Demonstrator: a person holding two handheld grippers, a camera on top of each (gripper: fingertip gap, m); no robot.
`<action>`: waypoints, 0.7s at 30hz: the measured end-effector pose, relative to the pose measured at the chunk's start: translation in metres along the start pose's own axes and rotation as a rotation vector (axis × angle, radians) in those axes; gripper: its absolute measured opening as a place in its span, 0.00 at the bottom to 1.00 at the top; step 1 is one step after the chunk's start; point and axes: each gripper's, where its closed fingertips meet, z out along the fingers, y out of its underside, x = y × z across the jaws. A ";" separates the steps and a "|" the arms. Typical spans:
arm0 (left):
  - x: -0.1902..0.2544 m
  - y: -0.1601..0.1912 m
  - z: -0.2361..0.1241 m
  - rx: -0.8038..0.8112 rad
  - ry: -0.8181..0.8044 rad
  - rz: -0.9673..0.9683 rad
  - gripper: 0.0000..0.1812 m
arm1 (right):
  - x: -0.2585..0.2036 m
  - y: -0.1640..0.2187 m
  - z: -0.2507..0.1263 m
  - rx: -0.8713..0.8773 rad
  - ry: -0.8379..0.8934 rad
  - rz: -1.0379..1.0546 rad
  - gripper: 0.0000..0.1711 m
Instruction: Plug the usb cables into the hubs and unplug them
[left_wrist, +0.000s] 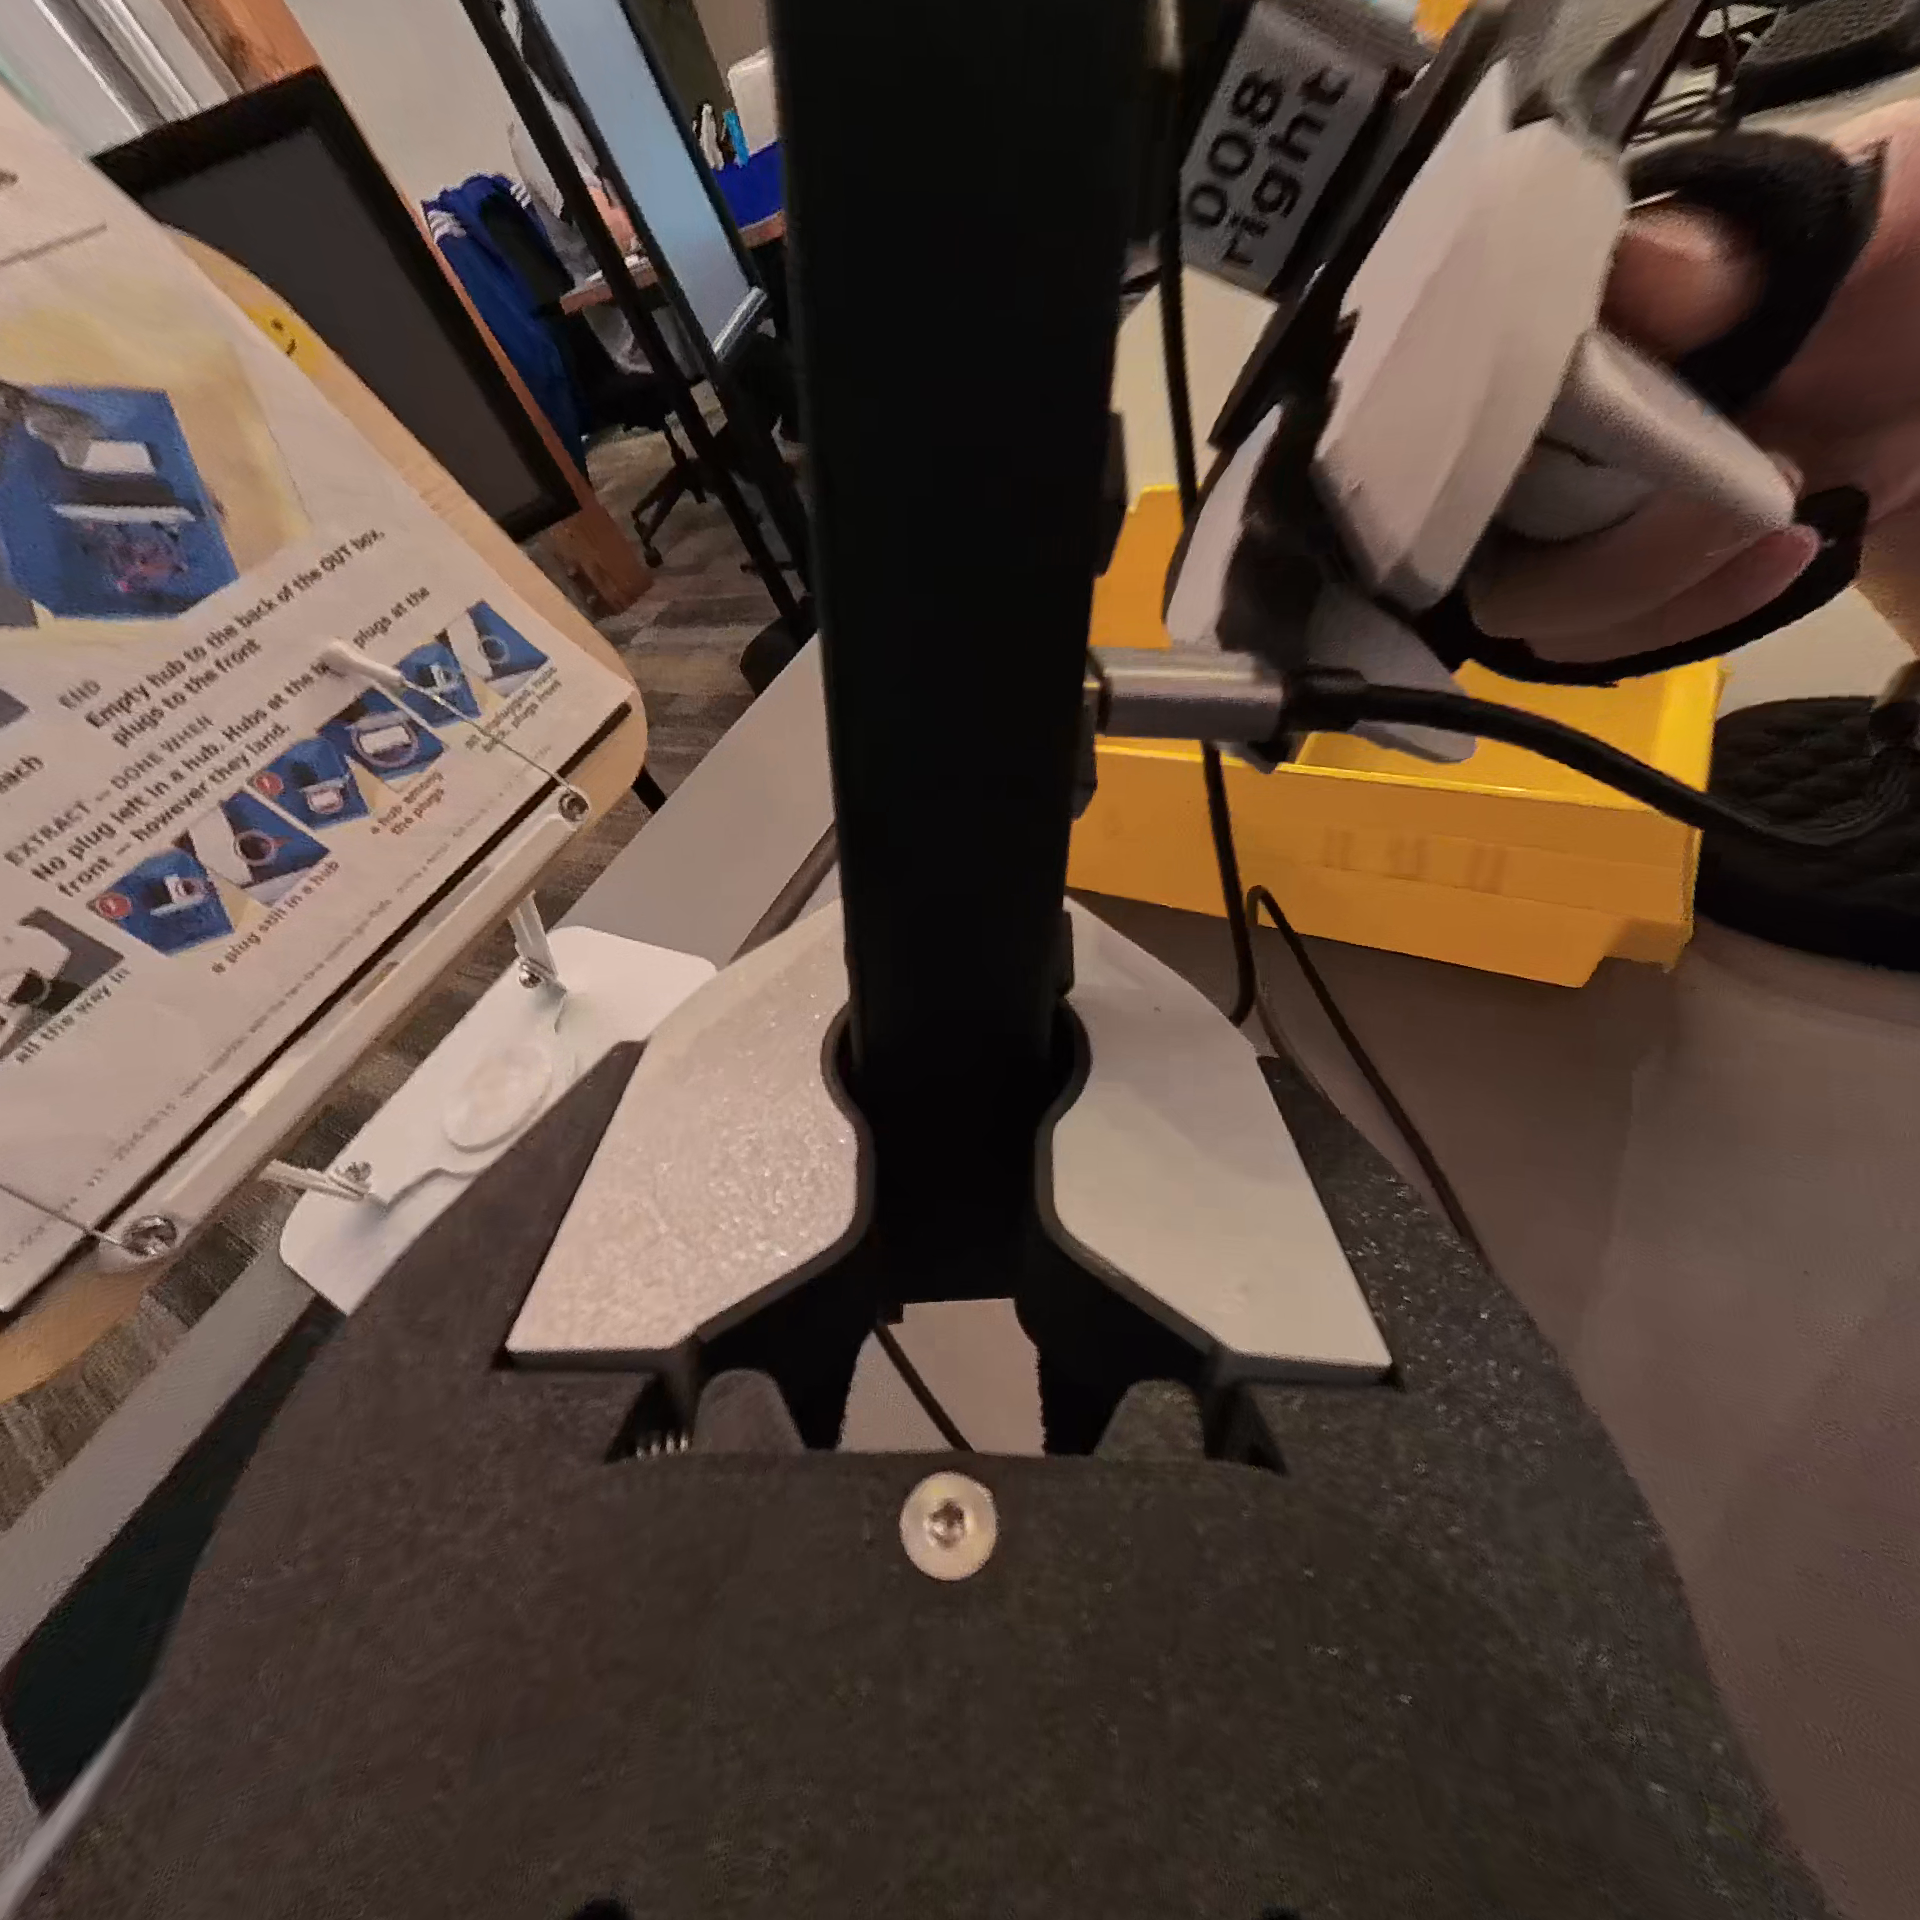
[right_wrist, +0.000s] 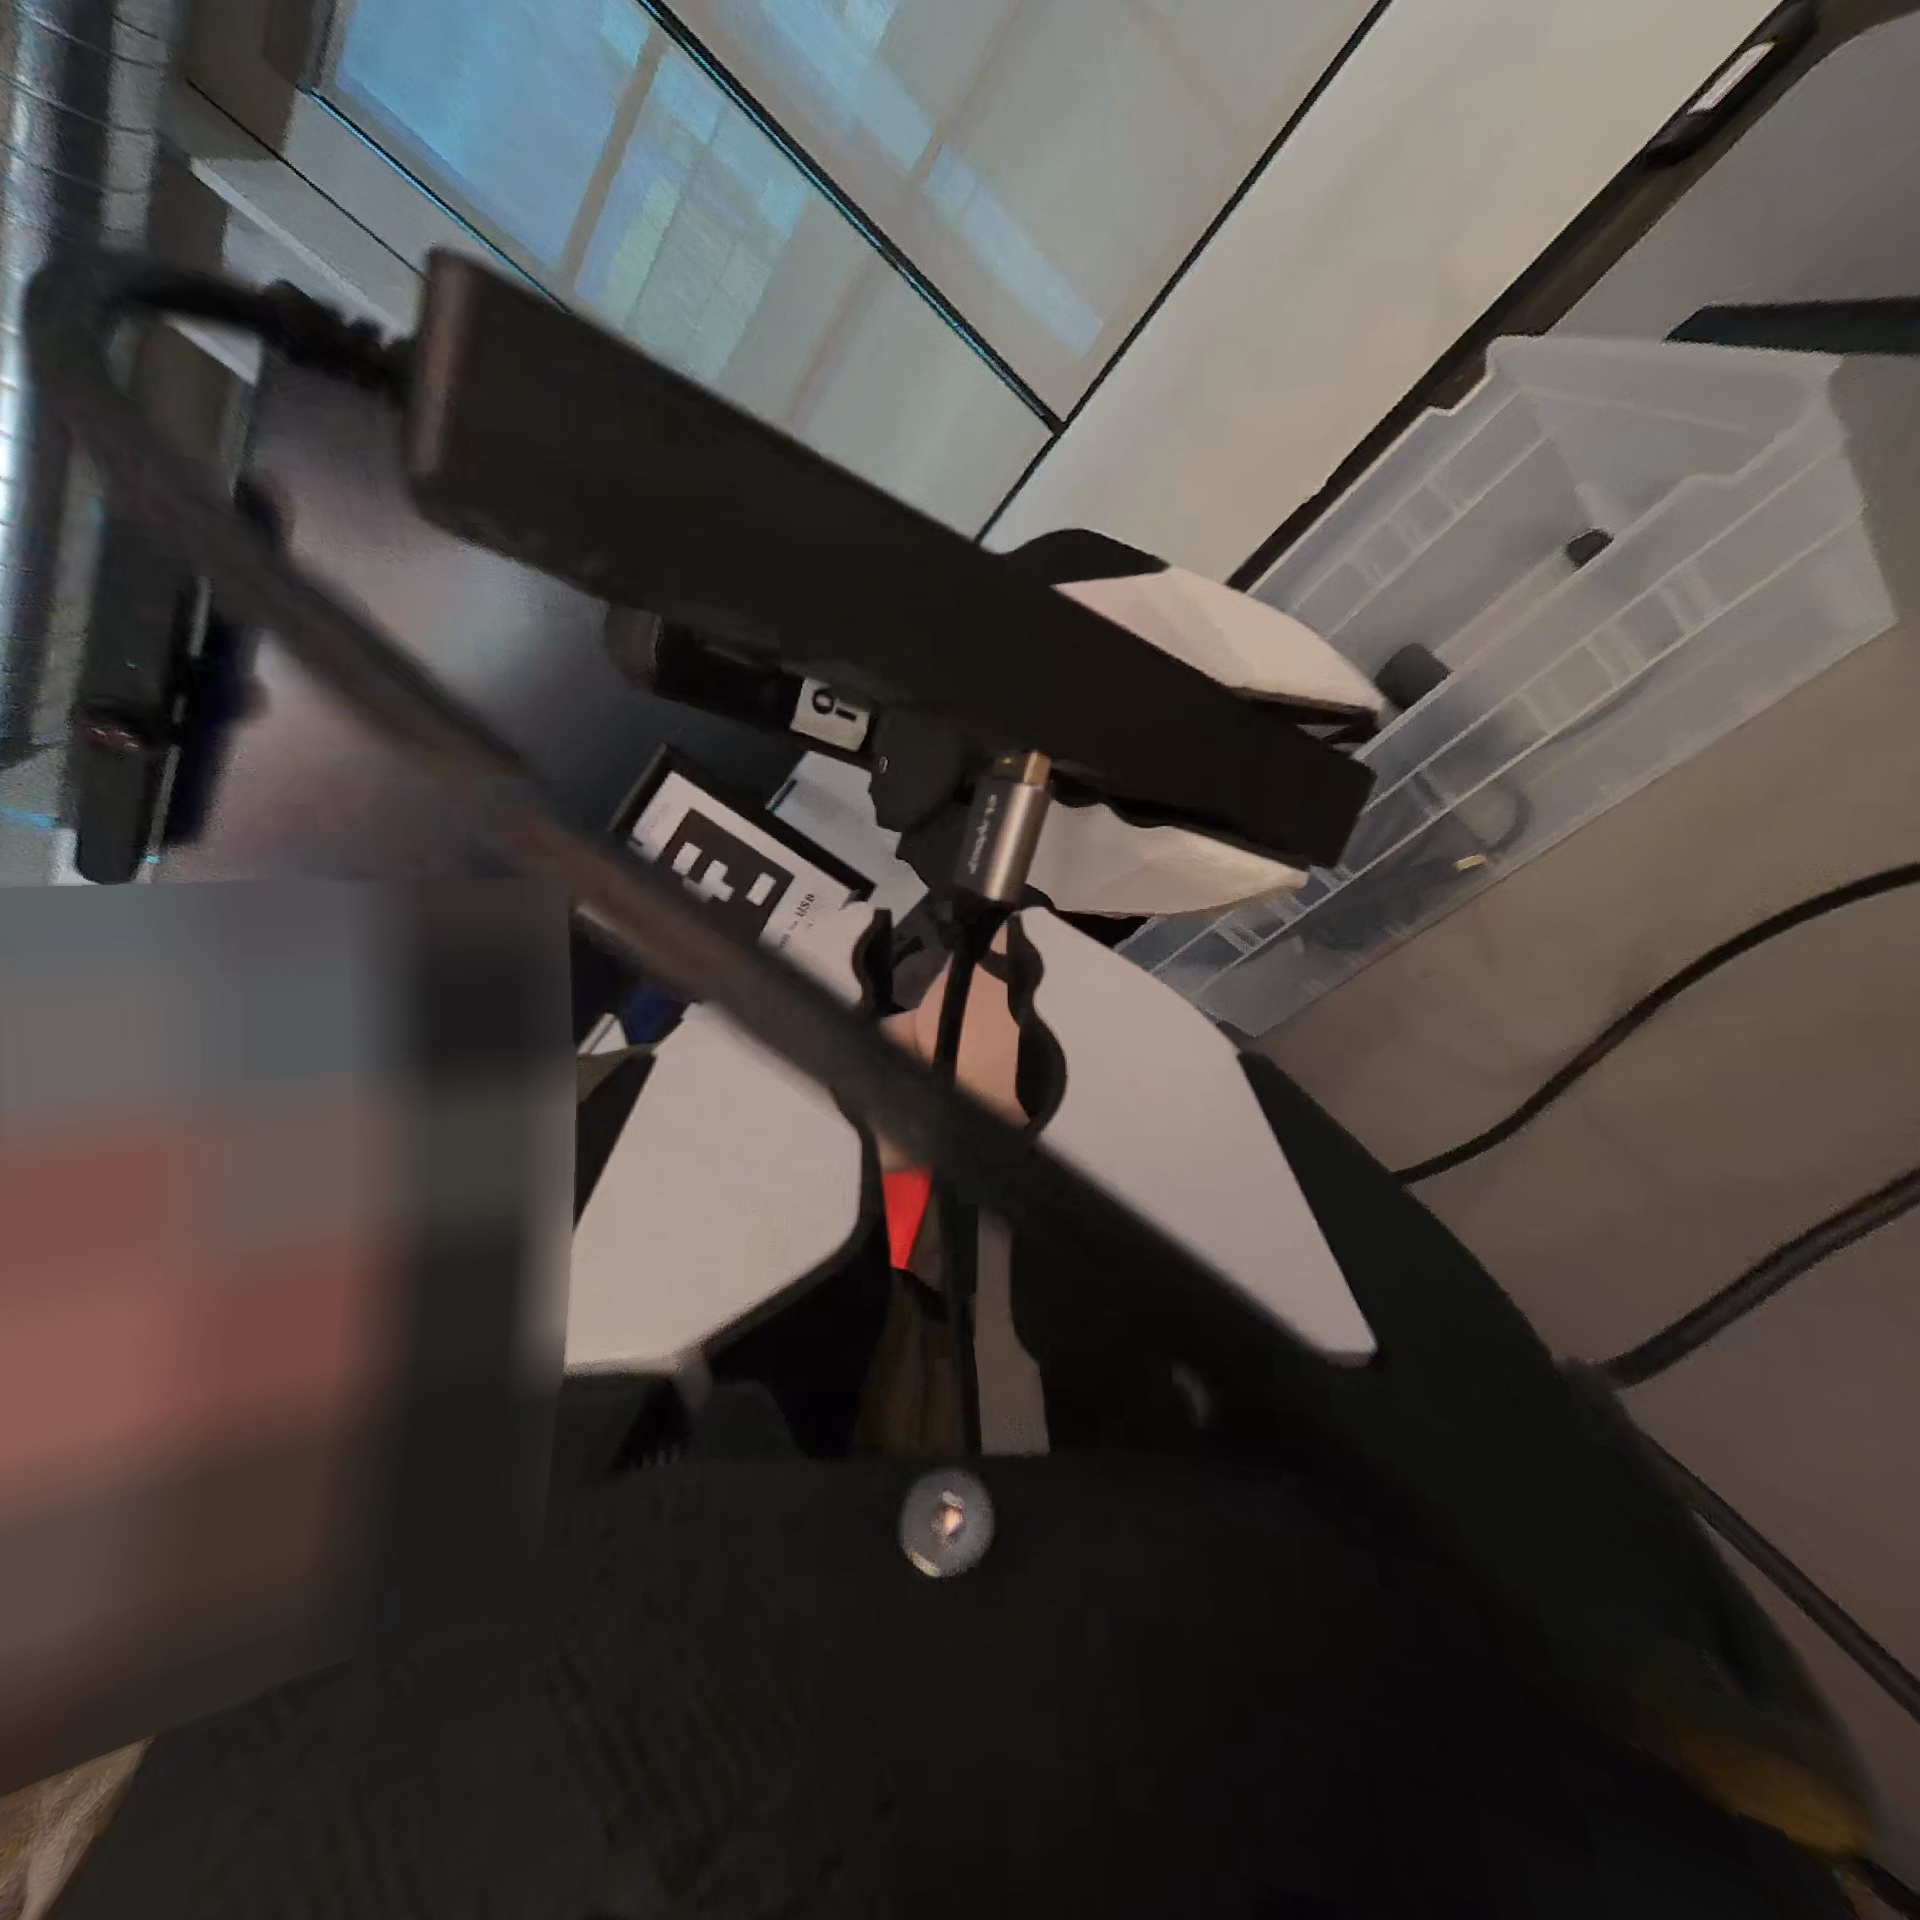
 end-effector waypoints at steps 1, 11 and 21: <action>-0.002 0.002 0.001 -0.005 0.000 -0.029 0.14 | -0.001 -0.001 -0.001 0.004 0.012 -0.018 0.13; -0.020 -0.012 -0.018 0.120 0.055 -0.268 0.16 | -0.041 -0.012 -0.017 0.010 0.290 -0.553 0.12; -0.030 -0.037 -0.040 0.283 0.082 -0.451 0.14 | -0.029 -0.056 -0.030 0.355 0.616 -1.045 0.19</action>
